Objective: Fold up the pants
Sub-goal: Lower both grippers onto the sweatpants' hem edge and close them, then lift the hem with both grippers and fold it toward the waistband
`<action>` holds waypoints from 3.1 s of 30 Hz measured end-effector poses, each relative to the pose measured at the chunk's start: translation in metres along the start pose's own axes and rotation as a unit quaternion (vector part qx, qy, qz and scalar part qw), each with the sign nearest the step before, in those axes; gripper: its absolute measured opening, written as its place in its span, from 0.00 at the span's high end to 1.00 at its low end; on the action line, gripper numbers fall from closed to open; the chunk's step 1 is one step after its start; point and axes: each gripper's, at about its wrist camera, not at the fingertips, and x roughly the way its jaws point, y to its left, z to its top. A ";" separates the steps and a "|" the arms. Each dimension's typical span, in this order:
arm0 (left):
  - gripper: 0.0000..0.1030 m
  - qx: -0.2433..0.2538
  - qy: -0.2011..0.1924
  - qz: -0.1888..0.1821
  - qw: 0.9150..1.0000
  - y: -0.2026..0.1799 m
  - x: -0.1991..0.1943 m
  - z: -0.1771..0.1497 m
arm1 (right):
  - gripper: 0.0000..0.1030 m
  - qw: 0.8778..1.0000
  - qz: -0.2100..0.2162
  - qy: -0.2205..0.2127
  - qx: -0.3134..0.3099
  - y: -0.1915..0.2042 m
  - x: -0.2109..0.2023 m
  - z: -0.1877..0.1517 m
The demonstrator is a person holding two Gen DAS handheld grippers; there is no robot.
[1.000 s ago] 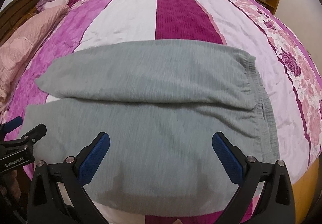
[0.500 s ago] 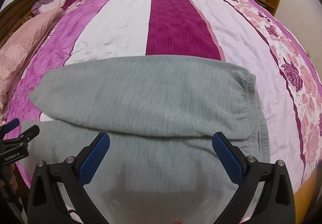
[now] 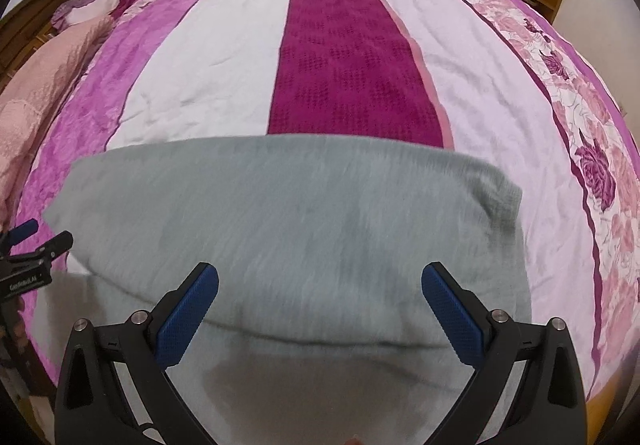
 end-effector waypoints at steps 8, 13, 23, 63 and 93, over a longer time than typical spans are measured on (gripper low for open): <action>0.00 0.012 0.002 -0.005 1.000 0.002 0.031 0.036 | 0.05 0.999 0.019 0.023 0.031 -0.027 0.024 0.031; 0.00 0.014 0.008 -0.018 1.000 0.004 0.051 0.058 | 0.05 0.999 0.005 0.031 0.034 -0.040 0.038 0.048; 0.00 0.048 0.024 -0.026 0.998 -0.001 0.089 0.089 | 0.05 0.998 -0.016 0.048 0.046 -0.067 0.074 0.074; 0.95 0.106 -0.001 -0.043 0.993 -0.025 0.087 0.072 | 1.00 1.000 0.020 0.021 -0.003 -0.062 0.075 0.060; 0.96 0.060 -0.109 -0.080 0.989 0.003 -0.079 -0.052 | 1.00 0.995 0.065 -0.063 -0.044 -0.048 -0.070 -0.035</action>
